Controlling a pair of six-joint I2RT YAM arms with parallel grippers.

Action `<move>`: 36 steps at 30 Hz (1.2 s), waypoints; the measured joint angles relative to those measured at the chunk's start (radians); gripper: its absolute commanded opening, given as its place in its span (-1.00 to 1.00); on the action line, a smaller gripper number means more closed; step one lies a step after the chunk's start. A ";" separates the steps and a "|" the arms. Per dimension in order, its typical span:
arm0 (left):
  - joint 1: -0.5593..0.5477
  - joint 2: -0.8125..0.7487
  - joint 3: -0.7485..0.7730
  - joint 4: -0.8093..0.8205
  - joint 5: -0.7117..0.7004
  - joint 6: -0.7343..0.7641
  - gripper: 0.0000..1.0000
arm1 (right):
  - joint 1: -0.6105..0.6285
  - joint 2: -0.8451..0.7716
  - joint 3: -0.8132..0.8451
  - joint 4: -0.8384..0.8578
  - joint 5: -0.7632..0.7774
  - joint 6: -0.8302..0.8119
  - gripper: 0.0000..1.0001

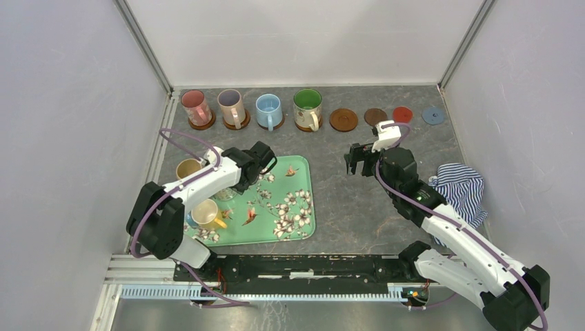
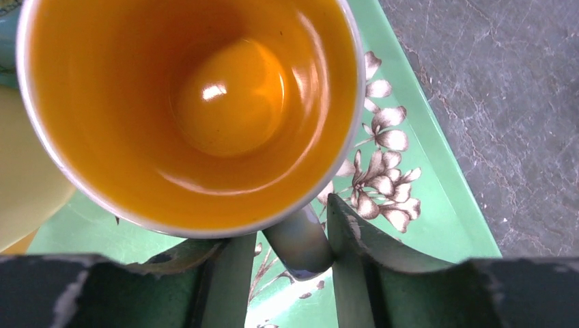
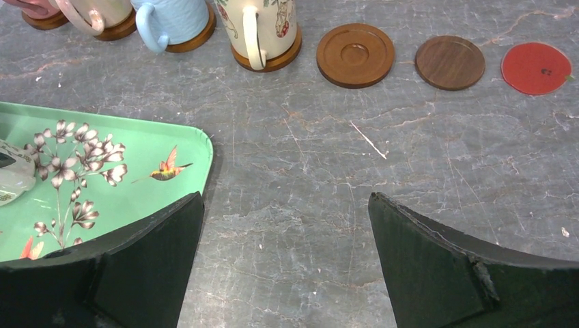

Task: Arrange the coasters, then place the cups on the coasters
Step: Pick up the cup from the tray.

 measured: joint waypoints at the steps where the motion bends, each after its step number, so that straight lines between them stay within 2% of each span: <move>1: 0.000 0.000 0.000 0.004 0.006 0.010 -0.07 | 0.000 0.000 -0.003 0.000 0.000 0.000 0.96; 10: -0.028 -0.001 -0.001 0.025 0.064 0.109 -0.53 | 0.000 0.000 -0.012 0.000 0.000 0.001 0.96; 22: -0.163 -0.029 -0.002 0.102 0.150 0.286 -0.83 | 0.000 0.000 -0.018 0.000 0.000 0.001 0.96; 28: -0.210 -0.039 -0.002 0.151 0.208 0.425 -0.76 | 0.000 0.000 -0.018 0.000 -0.001 0.005 0.96; 36: -0.212 -0.096 -0.051 0.167 0.237 0.492 -0.29 | 0.000 0.008 -0.018 0.005 -0.011 0.009 0.96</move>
